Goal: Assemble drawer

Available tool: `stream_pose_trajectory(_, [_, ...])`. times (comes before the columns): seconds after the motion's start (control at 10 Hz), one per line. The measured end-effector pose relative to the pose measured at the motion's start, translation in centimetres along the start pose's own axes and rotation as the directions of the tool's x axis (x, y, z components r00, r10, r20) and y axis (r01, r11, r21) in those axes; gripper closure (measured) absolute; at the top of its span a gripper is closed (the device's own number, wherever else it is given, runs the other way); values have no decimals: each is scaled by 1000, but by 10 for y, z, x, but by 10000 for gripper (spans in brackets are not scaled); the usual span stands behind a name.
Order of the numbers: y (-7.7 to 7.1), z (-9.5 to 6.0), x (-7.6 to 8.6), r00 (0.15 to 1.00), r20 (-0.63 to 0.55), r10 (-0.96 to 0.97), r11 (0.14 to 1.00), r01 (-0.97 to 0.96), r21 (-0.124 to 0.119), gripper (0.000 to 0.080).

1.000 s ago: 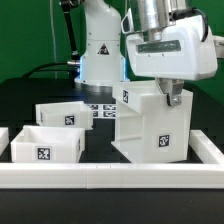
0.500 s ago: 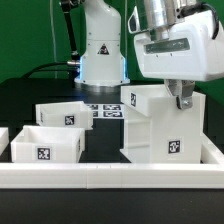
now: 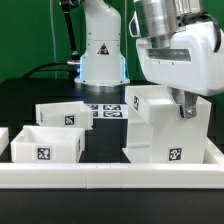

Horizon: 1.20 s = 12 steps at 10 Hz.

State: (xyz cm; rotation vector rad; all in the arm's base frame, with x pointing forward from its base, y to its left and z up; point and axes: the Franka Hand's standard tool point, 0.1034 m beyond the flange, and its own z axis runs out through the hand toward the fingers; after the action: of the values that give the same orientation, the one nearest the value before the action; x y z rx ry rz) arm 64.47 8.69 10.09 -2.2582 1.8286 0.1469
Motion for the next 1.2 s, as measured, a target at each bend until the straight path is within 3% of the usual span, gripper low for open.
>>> stream_pose_trajectory(0.1, [0, 0, -2, 1000, 8, 15, 1000, -15, -13, 754])
stream_pose_trajectory(0.3, [-2, 0, -18, 1000, 11, 25, 1000, -25, -15, 755])
stream_pose_trajectory(0.5, [6, 3, -29, 1000, 11, 8, 1000, -8, -26, 756])
stream_pose_trajectory(0.8, [7, 5, -28, 1000, 12, -23, 999, 23, -29, 756])
stream_pose_trajectory(1.0, [8, 6, -28, 1000, 12, -24, 999, 24, -30, 514])
stream_pose_trajectory(1.1, [8, 6, -28, 1000, 12, -24, 999, 24, -30, 514])
stream_pose_trajectory(1.2, [8, 6, -28, 1000, 12, -24, 999, 25, -30, 330])
